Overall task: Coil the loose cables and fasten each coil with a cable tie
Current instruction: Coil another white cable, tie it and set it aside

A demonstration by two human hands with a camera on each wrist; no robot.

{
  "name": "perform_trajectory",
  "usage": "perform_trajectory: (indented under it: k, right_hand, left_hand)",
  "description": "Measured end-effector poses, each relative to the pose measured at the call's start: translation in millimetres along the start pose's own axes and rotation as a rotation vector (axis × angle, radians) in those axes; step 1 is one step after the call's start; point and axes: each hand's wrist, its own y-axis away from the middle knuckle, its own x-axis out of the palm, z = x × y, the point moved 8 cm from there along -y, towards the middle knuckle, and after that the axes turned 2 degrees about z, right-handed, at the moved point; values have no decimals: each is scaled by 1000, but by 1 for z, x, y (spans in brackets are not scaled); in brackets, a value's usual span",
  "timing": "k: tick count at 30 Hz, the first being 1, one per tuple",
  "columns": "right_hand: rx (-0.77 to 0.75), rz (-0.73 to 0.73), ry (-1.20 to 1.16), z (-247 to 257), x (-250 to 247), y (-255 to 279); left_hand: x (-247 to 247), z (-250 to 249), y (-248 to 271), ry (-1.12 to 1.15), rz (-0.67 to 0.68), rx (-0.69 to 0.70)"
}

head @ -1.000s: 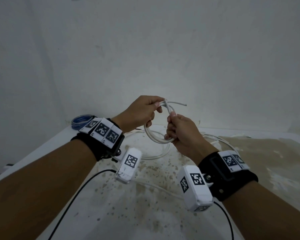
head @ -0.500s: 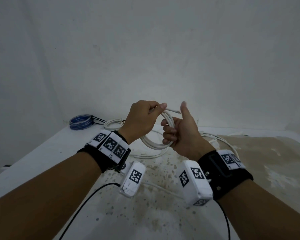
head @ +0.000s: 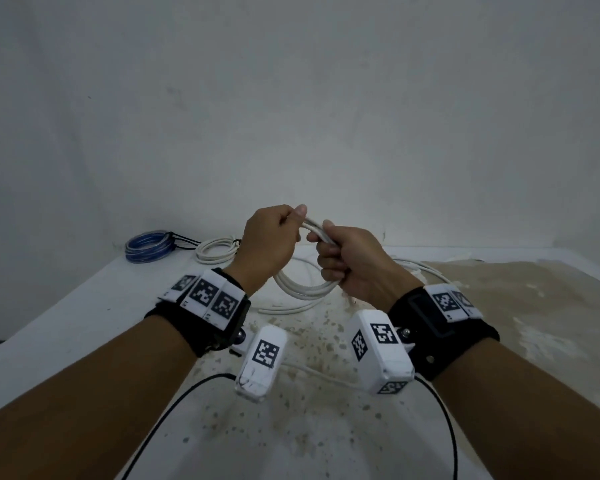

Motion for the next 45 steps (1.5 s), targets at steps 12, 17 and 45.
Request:
perform_trajectory:
  k: [12, 17, 45]
  right_hand:
    - [69, -108, 147, 0, -14, 4]
    - [46, -110, 104, -1, -14, 4]
    - [48, 11, 136, 9, -23, -44]
  left_hand:
    - [18, -17, 15, -143, 445, 91]
    - [16, -21, 10, -222, 345, 198]
    - [26, 21, -23, 157, 146, -128]
